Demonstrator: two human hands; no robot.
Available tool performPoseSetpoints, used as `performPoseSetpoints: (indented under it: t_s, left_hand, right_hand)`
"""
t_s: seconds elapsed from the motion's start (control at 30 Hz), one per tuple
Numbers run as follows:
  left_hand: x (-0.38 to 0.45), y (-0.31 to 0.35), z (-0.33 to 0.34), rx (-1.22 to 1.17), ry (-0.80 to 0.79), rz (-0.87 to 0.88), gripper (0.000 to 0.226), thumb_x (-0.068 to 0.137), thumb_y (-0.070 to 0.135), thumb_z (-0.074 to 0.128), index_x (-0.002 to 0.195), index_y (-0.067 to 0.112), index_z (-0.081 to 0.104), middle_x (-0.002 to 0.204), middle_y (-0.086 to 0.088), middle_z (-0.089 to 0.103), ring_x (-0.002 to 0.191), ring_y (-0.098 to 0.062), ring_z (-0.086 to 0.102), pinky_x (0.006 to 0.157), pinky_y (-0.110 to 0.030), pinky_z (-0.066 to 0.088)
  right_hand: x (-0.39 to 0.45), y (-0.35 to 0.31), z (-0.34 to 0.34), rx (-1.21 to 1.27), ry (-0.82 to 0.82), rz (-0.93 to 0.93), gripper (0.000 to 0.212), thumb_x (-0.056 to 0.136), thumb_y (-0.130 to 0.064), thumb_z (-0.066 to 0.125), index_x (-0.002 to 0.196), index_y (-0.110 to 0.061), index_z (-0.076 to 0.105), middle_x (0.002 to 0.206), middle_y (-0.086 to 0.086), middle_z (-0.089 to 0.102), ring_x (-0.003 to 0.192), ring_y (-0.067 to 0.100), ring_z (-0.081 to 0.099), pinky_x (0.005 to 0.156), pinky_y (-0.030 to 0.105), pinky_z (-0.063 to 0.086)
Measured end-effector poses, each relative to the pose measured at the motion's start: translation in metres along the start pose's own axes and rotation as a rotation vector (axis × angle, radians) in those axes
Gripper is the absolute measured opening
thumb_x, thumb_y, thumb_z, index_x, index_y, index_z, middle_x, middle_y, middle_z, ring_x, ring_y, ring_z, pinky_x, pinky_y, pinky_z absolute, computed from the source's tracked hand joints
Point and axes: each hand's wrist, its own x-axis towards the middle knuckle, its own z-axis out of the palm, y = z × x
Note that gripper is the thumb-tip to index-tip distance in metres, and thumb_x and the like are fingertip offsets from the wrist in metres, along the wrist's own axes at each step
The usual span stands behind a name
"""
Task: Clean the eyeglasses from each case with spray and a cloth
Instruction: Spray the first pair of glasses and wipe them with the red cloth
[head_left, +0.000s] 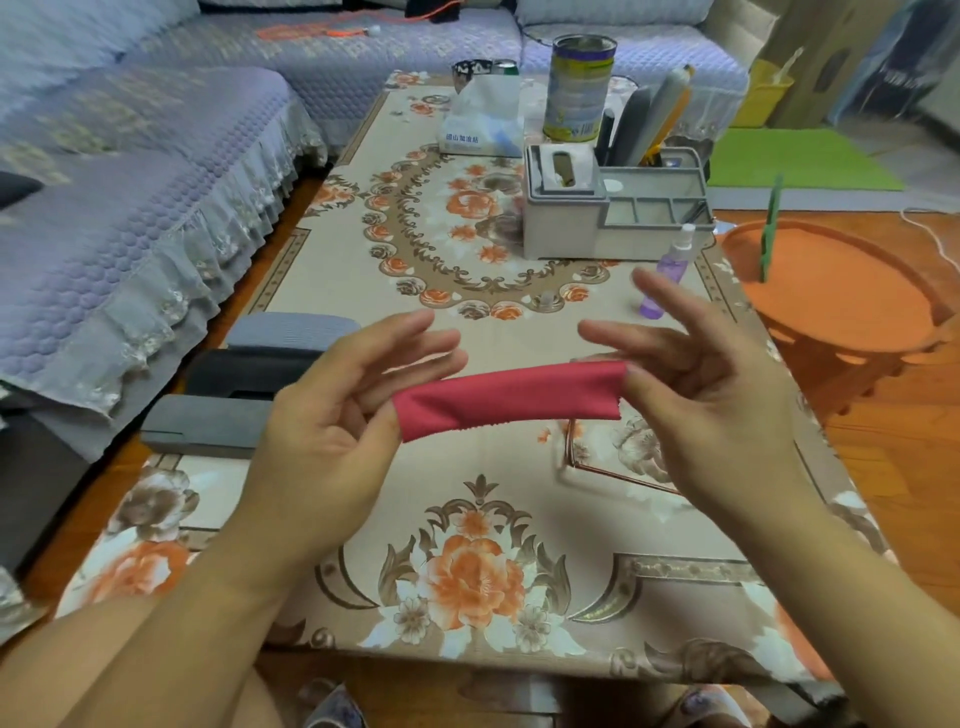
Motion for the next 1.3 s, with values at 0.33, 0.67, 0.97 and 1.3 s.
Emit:
performPoseSetpoints:
  t_s: [0.33,0.67,0.97,1.3]
  left_hand:
    - [-0.002,-0.003,-0.004,0.18,-0.125,-0.03,0.047,0.093,-0.02,0.051,0.097,0.023,0.072,0.107,0.015,0.075,0.092,-0.013,0.075,0.082,-0.019,0.057]
    - [-0.005,0.008,-0.005,0.366,-0.252,0.137,0.034,0.088,-0.003,0.062,0.11,0.02,0.075,0.111,0.008,0.075,0.099,0.006,0.068,0.083,-0.013,0.054]
    - [-0.016,0.008,-0.004,0.273,-0.192,-0.347,0.053,0.094,-0.009,0.058,0.089,0.039,0.081,0.092,0.017,0.077,0.087,-0.007,0.074,0.08,-0.015,0.056]
    - [-0.047,0.001,0.002,-0.145,-0.178,-0.993,0.029,0.099,-0.005,0.049,0.107,0.007,0.074,0.098,-0.013,0.078,0.096,-0.024,0.076,0.092,-0.039,0.06]
  right_hand:
    - [0.009,0.008,-0.012,0.091,-0.212,0.259,0.043,0.094,0.021,0.044,0.075,-0.016,0.055,0.086,0.025,0.069,0.082,0.036,0.075,0.073,0.042,0.062]
    - [0.013,0.01,-0.019,0.172,-0.287,0.379,0.029,0.101,0.011,0.043,0.097,-0.016,0.055,0.083,0.019,0.071,0.075,0.044,0.072,0.068,0.039,0.063]
    - [0.012,0.011,-0.014,0.128,-0.353,0.407,0.043,0.093,0.008,0.041,0.074,-0.012,0.074,0.087,0.016,0.073,0.077,0.035,0.072,0.079,0.039,0.061]
    - [-0.002,0.013,0.029,-0.091,-0.288,0.294,0.041,0.09,0.006,0.066,0.112,-0.028,0.061,0.085,0.003,0.063,0.072,0.013,0.062,0.061,0.031,0.049]
